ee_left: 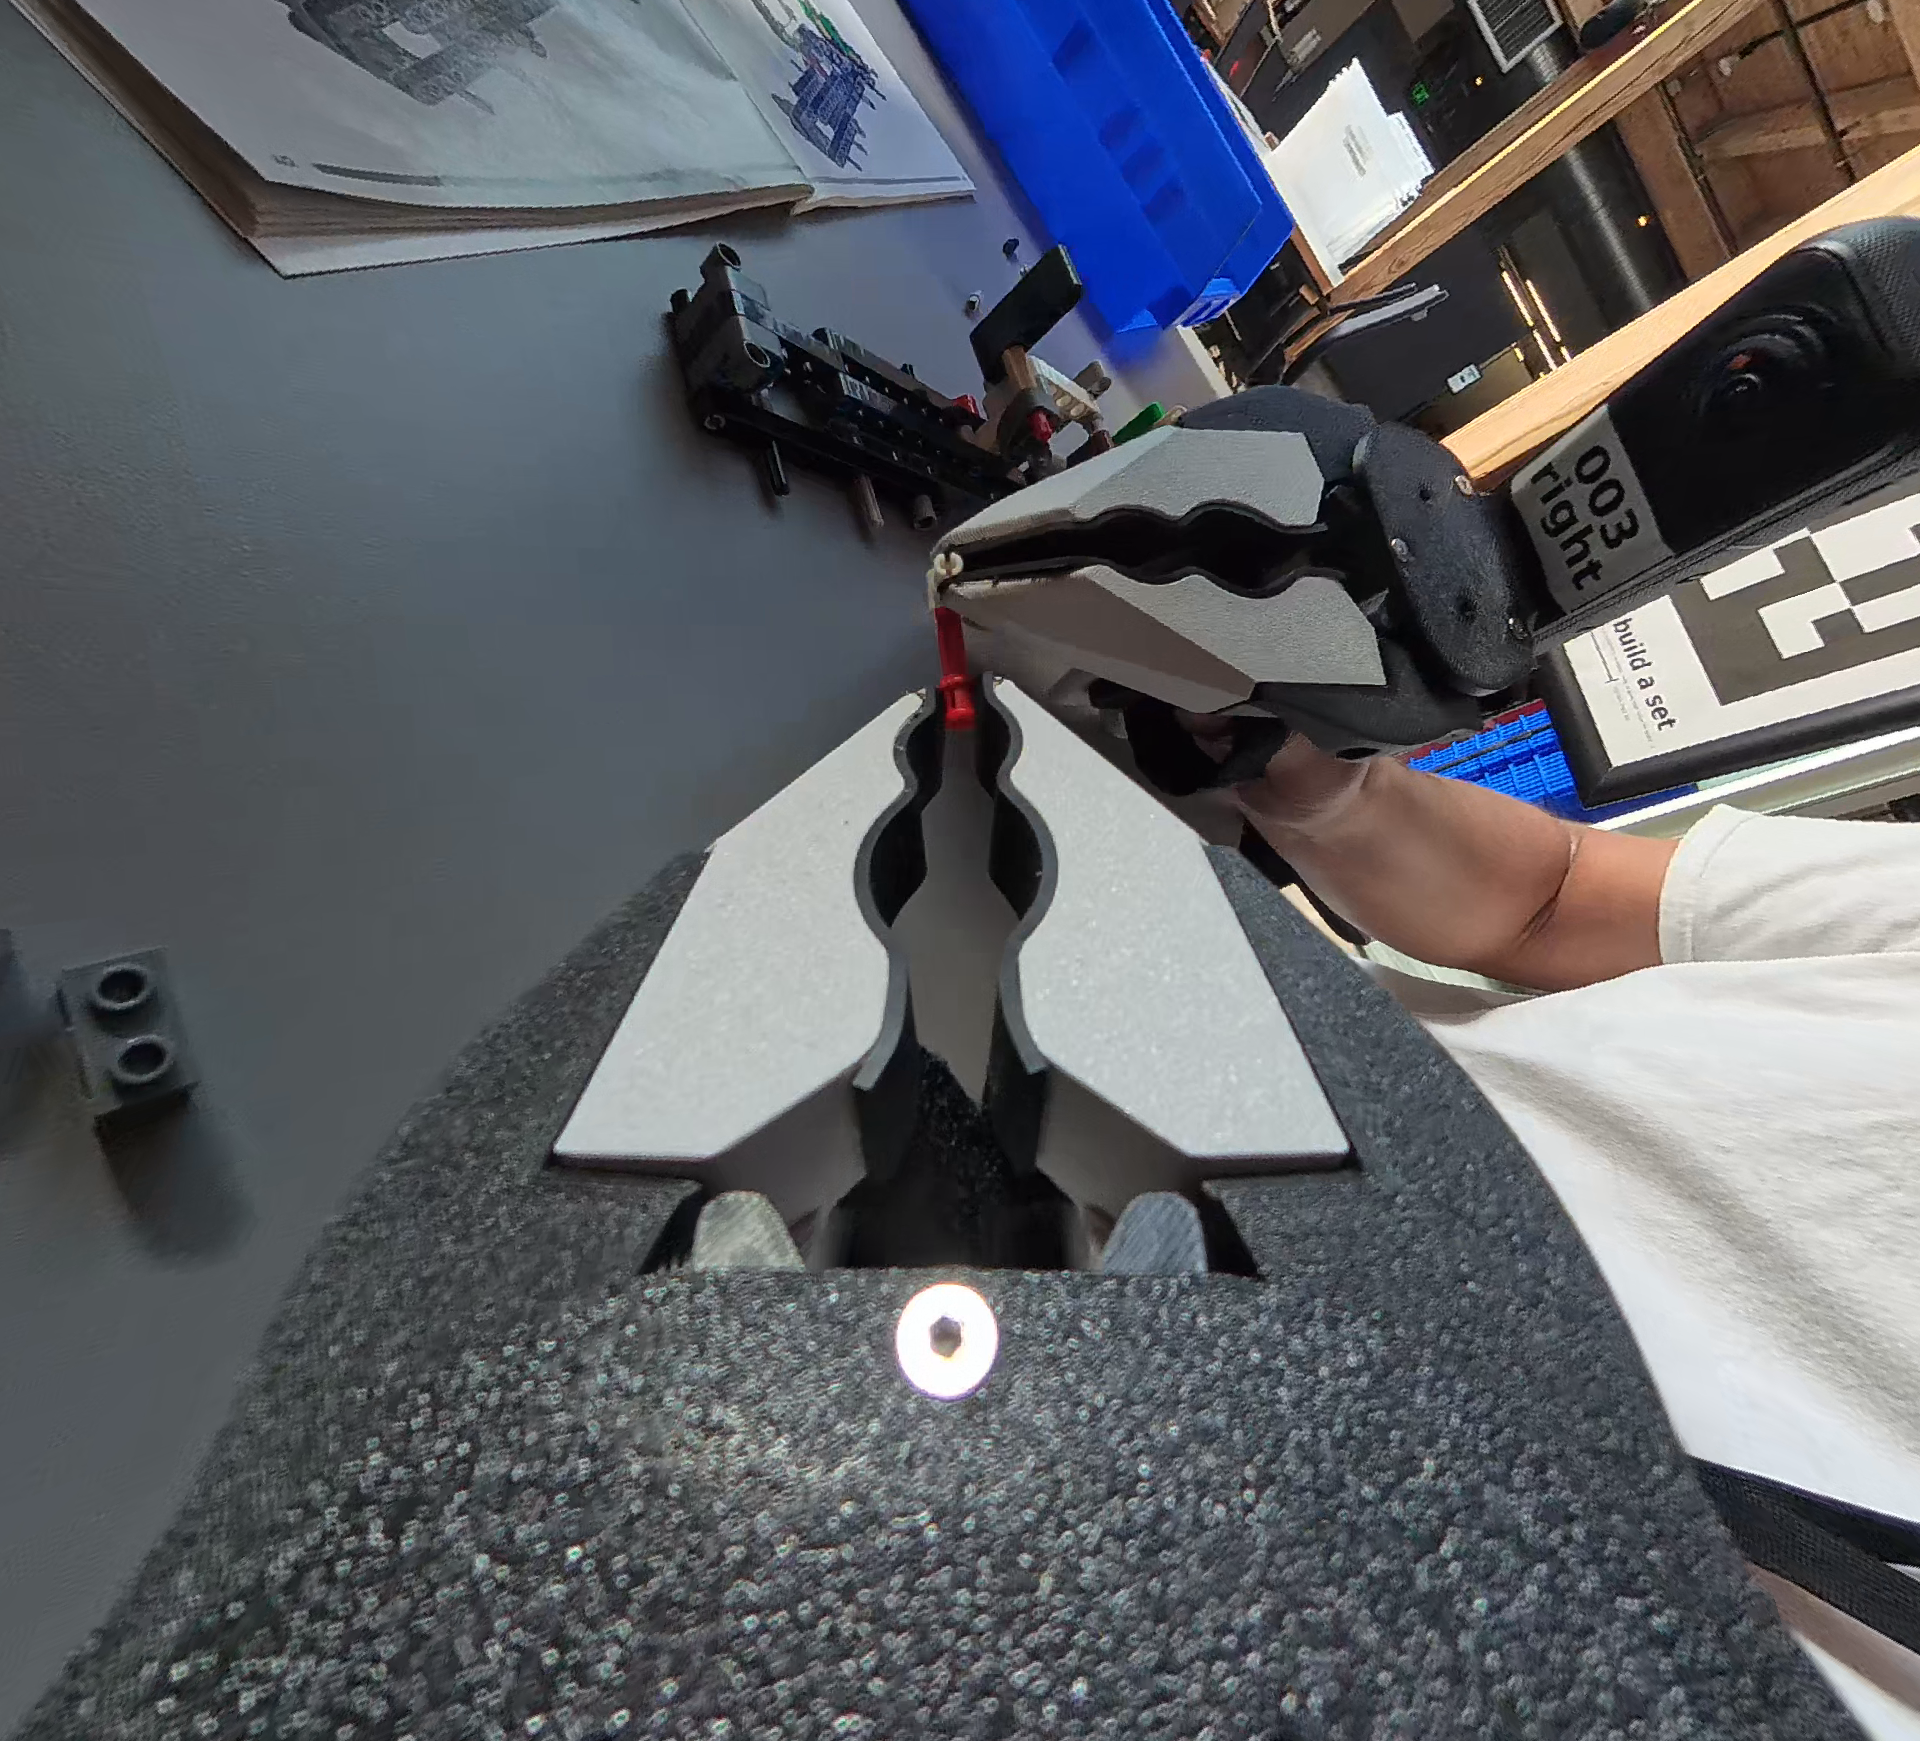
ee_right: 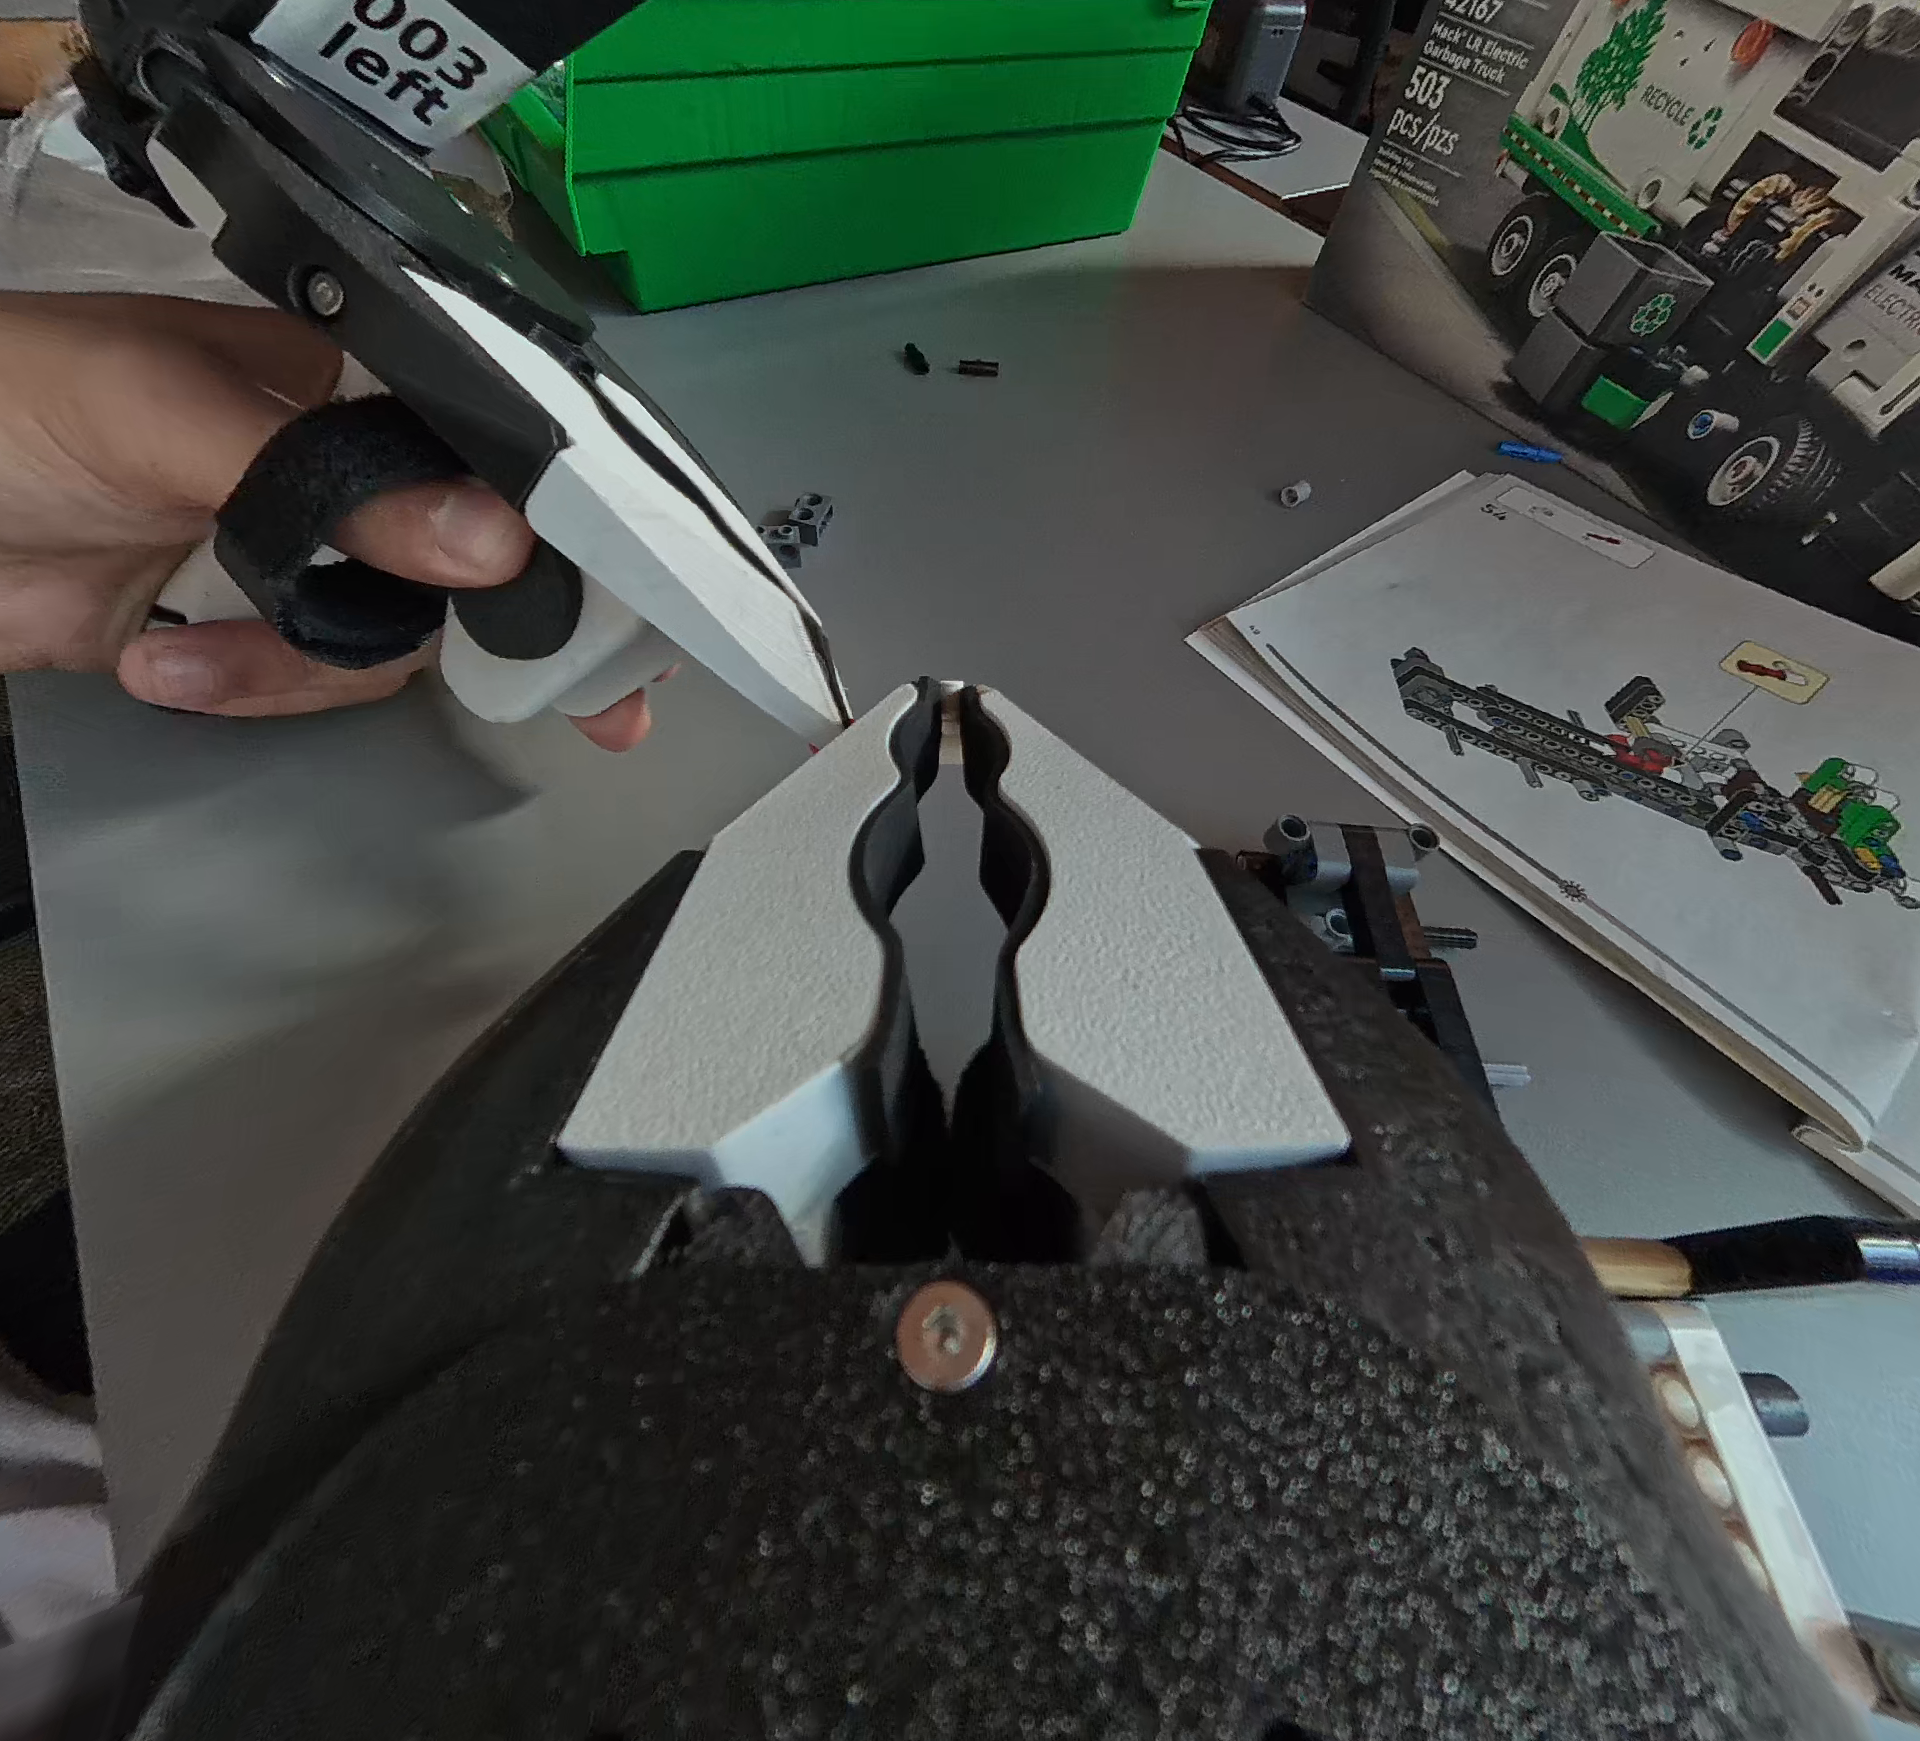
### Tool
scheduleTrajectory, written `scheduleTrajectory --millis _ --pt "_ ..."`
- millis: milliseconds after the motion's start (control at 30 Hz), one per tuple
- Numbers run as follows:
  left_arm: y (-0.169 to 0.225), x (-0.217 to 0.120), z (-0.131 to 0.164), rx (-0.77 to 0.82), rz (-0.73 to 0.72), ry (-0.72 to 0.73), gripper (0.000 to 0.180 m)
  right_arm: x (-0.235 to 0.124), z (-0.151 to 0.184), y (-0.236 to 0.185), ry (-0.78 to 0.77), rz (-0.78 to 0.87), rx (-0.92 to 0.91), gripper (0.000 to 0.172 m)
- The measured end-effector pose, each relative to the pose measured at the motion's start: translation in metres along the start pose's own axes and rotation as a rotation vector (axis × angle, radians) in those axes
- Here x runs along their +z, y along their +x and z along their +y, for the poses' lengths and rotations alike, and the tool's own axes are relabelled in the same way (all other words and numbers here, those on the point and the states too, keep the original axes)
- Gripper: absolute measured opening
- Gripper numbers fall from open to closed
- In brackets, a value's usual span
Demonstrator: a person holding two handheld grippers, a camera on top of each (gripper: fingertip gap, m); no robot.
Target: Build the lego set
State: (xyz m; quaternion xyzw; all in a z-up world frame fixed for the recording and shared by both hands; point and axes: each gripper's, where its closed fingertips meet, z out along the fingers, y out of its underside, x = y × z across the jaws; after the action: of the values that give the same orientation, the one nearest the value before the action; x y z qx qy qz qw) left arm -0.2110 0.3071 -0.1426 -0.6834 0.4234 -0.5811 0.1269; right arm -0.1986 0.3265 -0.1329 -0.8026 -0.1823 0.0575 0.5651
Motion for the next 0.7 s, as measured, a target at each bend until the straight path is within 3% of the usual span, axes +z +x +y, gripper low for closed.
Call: scheduleTrajectory --millis 367,700 --pt "0.018 -0.012 -0.015 -0.136 0.196 0.098 0.003 -0.010 -0.025 -0.003 0.178 -0.008 -0.053 0.003" --pt "0.017 -0.020 -0.028 -0.190 0.236 0.193 0.002 -0.003 -0.038 0.000 0.237 0.043 -0.158 0.003"
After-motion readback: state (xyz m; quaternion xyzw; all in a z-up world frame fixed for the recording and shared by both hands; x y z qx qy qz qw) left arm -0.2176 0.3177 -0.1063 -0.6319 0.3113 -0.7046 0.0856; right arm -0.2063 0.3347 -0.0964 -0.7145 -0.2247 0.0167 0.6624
